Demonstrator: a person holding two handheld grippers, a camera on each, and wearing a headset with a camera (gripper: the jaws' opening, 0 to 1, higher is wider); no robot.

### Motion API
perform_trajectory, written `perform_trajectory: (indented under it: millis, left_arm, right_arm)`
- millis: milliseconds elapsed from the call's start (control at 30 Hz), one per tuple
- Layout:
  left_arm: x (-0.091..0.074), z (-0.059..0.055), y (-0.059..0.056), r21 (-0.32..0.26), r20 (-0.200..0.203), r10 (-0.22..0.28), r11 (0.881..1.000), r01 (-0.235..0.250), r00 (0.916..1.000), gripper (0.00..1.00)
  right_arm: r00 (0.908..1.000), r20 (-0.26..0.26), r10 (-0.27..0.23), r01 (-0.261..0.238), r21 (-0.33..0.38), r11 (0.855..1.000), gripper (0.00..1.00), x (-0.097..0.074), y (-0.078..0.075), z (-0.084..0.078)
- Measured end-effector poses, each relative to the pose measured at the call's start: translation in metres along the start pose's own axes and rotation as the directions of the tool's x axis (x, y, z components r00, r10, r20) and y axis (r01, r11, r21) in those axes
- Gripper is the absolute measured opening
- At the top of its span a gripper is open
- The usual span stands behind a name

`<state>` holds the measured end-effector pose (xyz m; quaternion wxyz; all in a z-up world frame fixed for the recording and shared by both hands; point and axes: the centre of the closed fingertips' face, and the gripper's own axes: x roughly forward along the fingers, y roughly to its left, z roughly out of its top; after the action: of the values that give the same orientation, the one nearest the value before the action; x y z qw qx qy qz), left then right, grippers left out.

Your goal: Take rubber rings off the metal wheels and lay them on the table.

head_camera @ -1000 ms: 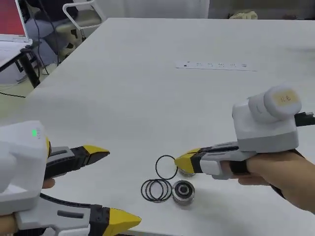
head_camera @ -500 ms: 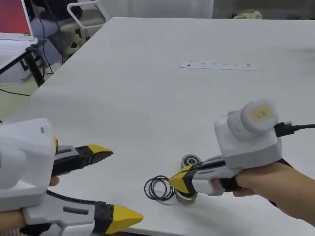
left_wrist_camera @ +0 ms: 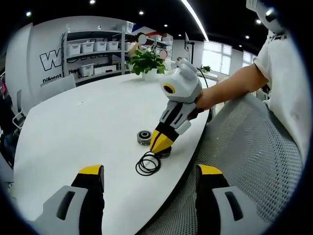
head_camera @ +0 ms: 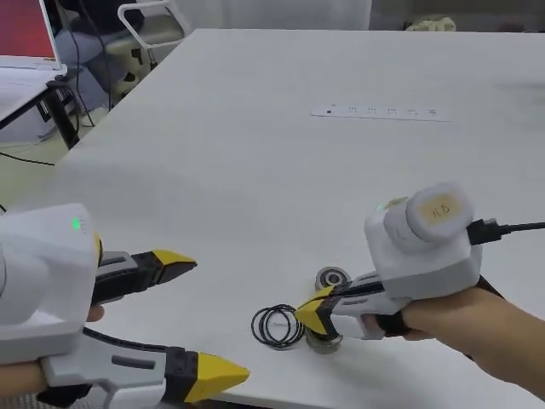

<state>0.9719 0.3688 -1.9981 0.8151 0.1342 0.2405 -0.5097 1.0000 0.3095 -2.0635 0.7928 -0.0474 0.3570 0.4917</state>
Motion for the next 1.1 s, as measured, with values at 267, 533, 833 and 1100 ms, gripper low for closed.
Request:
perform_trajectory:
  millis: [267, 533, 833, 1100]
  left_arm:
    - [0.0, 0.0, 0.0, 0.0, 0.001, -0.003, 1.0, 0.003, 1.0, 0.74]
    - [0.0, 0.001, 0.0, -0.001, 0.003, -0.002, 1.0, 0.002, 1.0, 0.73]
    - [0.001, 0.0, 0.001, -0.001, 0.002, -0.003, 1.0, 0.003, 1.0, 0.73]
    - [0.001, 0.0, 0.0, 0.002, 0.0, -0.006, 1.0, 0.006, 1.0, 0.73]
  right_arm:
    - [0.9996, 0.012, -0.025, 0.026, -0.042, 0.999, 0.0, 0.004, -0.002, 0.0]
    - [0.999, 0.014, -0.042, 0.043, -0.049, 0.998, 0.0, 0.004, -0.006, 0.001]
    - [0.9984, 0.019, -0.053, 0.054, -0.05, 0.997, 0.0, 0.003, -0.009, 0.001]
    - [0.9975, 0.034, -0.062, 0.063, -0.038, 0.997, 0.0, -0.002, -0.012, 0.006]
